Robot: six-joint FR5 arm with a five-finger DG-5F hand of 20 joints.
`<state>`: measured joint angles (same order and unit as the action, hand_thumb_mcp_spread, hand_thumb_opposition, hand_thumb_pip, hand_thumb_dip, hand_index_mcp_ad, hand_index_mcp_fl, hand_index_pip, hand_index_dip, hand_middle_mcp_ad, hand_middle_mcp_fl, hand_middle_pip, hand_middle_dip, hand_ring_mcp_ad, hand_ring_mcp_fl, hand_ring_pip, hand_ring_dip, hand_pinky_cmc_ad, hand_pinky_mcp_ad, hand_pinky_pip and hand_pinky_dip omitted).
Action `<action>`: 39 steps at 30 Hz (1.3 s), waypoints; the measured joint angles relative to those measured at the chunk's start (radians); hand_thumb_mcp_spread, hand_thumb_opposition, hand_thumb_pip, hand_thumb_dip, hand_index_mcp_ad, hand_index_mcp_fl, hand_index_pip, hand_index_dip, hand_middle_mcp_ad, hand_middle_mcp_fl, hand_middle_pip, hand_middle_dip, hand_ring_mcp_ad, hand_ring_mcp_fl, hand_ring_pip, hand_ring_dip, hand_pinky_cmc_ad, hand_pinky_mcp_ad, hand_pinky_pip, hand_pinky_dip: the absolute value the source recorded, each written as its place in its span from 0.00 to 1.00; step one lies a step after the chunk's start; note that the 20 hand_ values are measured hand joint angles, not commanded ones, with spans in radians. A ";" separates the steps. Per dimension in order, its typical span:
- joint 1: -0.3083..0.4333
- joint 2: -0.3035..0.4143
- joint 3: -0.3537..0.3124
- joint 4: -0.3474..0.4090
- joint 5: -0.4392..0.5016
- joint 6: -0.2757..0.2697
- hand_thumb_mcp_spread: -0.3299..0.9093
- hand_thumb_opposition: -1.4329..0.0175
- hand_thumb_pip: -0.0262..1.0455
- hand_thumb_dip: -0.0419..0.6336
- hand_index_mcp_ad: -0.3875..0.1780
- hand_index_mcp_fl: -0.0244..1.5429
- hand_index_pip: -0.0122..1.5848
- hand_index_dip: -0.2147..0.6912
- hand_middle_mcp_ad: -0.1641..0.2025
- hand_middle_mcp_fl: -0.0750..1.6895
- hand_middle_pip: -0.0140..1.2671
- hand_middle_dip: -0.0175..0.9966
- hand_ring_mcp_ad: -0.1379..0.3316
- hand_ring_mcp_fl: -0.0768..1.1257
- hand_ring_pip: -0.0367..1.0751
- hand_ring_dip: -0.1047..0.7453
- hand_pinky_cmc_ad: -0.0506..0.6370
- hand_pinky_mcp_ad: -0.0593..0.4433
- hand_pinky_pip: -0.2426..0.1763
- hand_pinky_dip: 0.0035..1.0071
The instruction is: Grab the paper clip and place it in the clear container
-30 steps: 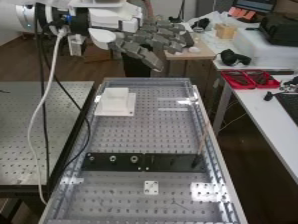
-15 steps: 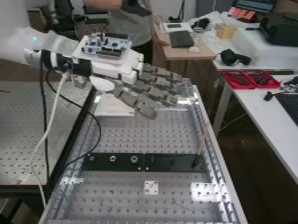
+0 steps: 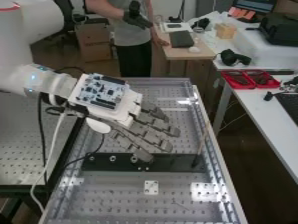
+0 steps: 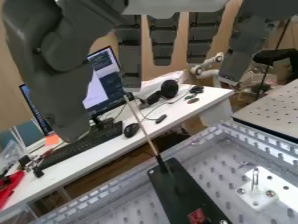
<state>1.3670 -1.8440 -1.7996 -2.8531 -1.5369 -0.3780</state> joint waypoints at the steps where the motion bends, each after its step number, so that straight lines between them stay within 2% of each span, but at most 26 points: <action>1: -0.004 -0.006 0.001 0.004 -0.001 0.002 0.53 0.45 0.62 0.41 0.59 0.05 0.57 0.25 0.66 0.05 0.12 0.19 0.64 0.06 0.15 0.23 0.62 0.74 0.33 0.52; 8: -0.063 -0.069 0.013 0.051 -0.024 0.017 0.54 0.44 0.62 0.43 0.58 0.05 0.74 0.29 0.65 0.05 0.12 0.19 0.64 0.06 0.15 0.23 0.62 0.74 0.33 0.49; 14: -0.104 -0.116 0.031 0.070 -0.048 0.019 0.56 0.43 0.64 0.46 0.56 0.03 0.83 0.34 0.66 0.05 0.12 0.19 0.64 0.06 0.15 0.23 0.62 0.74 0.33 0.46; 18: -0.132 -0.149 0.038 0.114 -0.070 0.014 0.56 0.43 0.64 0.46 0.56 0.03 0.90 0.38 0.65 0.05 0.12 0.20 0.65 0.06 0.15 0.23 0.61 0.74 0.33 0.45; 21: -0.150 -0.173 0.047 0.131 -0.089 0.013 0.59 0.42 0.64 0.47 0.56 0.07 0.93 0.38 0.66 0.05 0.12 0.20 0.64 0.06 0.14 0.24 0.61 0.73 0.33 0.41; 28: -0.190 -0.235 0.097 0.138 -0.145 0.024 0.59 0.41 0.64 0.49 0.52 0.08 0.93 0.38 0.65 0.07 0.12 0.20 0.64 0.06 0.12 0.26 0.58 0.70 0.36 0.37; 31: -0.201 -0.255 0.118 0.135 -0.171 0.032 0.59 0.41 0.64 0.49 0.52 0.05 0.91 0.38 0.65 0.07 0.12 0.20 0.64 0.06 0.13 0.27 0.58 0.70 0.36 0.36; 34: -0.210 -0.269 0.136 0.127 -0.196 0.037 0.59 0.41 0.64 0.49 0.52 0.02 0.86 0.39 0.65 0.07 0.12 0.20 0.64 0.06 0.13 0.27 0.58 0.70 0.36 0.36; 39: -0.217 -0.285 0.167 0.098 -0.231 0.027 0.60 0.41 0.64 0.49 0.51 0.01 0.69 0.34 0.66 0.05 0.12 0.20 0.64 0.06 0.13 0.27 0.58 0.70 0.36 0.36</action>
<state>1.1498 -2.1288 -1.6328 -2.7546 -1.7683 -0.3515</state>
